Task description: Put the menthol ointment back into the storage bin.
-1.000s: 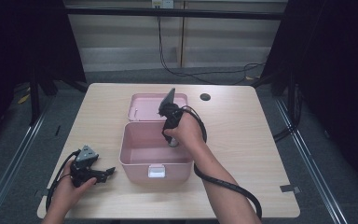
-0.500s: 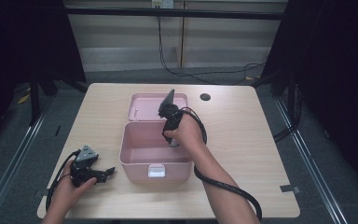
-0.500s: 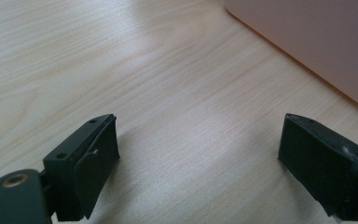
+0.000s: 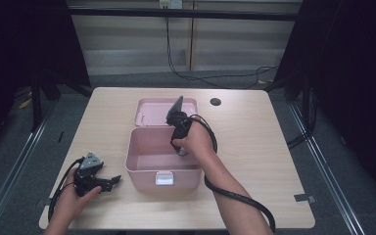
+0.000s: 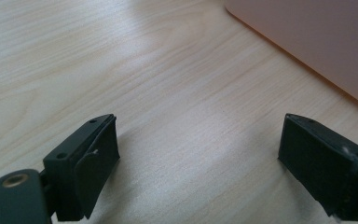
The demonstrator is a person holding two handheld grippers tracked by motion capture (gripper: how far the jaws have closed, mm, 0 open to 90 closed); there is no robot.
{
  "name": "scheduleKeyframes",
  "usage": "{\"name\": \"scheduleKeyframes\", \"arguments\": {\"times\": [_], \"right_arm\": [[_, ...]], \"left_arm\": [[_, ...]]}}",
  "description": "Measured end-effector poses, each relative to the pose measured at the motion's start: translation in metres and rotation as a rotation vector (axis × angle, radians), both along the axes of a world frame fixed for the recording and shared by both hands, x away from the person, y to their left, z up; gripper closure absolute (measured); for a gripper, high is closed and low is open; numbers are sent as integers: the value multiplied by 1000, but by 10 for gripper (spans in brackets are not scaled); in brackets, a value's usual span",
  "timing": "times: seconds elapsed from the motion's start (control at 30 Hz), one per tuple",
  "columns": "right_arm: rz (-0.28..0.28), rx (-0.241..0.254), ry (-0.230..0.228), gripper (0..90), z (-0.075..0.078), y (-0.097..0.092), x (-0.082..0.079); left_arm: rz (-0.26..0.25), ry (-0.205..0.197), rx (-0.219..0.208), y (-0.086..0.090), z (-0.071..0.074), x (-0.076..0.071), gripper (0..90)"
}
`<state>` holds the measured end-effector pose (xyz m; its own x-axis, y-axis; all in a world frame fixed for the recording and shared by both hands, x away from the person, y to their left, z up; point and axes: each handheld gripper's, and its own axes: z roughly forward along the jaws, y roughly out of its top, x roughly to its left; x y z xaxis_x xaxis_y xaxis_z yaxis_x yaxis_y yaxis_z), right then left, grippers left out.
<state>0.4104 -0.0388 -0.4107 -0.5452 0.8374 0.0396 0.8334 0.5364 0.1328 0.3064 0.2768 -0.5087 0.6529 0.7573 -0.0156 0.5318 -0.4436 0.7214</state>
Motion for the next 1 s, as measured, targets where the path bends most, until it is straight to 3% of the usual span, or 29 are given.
{"name": "scheduleKeyframes", "arguments": {"times": [0.6, 1.0], "right_arm": [[4, 1, -3, 497, -2, 1, -2], [10, 5, -29, 500, 7, -4, -3]], "left_arm": [[0, 0, -1, 0, 0, 0, 115], [-6, 5, 1, 0, 0, 0, 108]]}}
